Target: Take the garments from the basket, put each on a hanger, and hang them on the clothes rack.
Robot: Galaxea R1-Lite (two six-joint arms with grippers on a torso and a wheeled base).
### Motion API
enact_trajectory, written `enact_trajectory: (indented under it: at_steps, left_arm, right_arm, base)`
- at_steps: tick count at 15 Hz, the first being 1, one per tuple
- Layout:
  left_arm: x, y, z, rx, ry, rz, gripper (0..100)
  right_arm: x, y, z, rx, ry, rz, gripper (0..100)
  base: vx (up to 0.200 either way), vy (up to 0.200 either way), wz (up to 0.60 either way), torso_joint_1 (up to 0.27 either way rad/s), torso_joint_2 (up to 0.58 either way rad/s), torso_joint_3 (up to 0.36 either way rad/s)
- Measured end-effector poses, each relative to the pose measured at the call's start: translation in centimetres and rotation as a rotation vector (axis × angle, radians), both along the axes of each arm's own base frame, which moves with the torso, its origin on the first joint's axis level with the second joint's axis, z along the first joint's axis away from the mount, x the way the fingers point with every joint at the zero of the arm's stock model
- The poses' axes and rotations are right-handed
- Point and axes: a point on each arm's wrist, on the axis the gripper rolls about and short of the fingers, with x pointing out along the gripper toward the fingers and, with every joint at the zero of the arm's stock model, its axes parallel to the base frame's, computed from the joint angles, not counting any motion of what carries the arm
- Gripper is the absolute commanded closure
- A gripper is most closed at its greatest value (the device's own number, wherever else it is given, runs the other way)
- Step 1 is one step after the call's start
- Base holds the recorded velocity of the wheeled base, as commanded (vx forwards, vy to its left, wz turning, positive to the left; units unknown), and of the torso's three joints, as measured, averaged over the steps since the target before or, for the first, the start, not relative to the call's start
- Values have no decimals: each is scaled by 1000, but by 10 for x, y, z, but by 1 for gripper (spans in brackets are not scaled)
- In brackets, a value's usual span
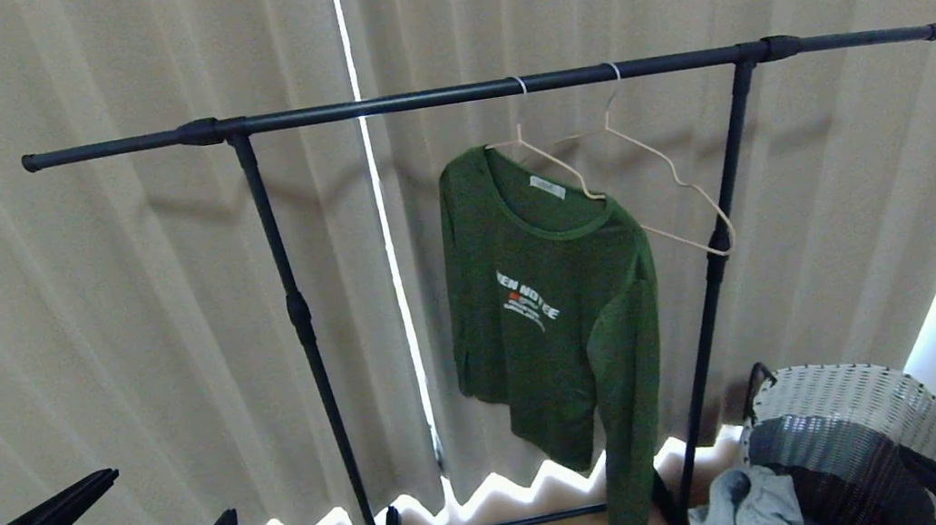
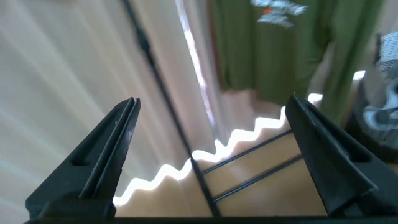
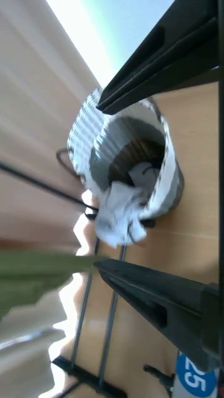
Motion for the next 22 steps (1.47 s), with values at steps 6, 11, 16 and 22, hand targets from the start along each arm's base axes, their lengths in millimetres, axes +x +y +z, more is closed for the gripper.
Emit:
enact_trajectory:
  at_steps: [6,11,16,22]
  left_arm:
    - [0,0,0,-7,-1,4,0]
    - [0,1,0,-8,-2,6,0]
    - [0,0,0,-9,0,5,0]
    - [-1,1,-3,0,27,6,0]
  right_arm:
    - [-1,0,-1,1,3,-3,0]
    - [-1,-1,-3,-2,9,-4,0]
    - [-1,-2,-3,-6,11,-20,0]
    - [1,-6,-6,-40,29,-42,0]
  base:
    - [0,-133,0,-1,1,2]
    - [0,0,0,0,0,0]
    - [0,0,0,0,0,0]
    - [0,0,0,-159,388,221]
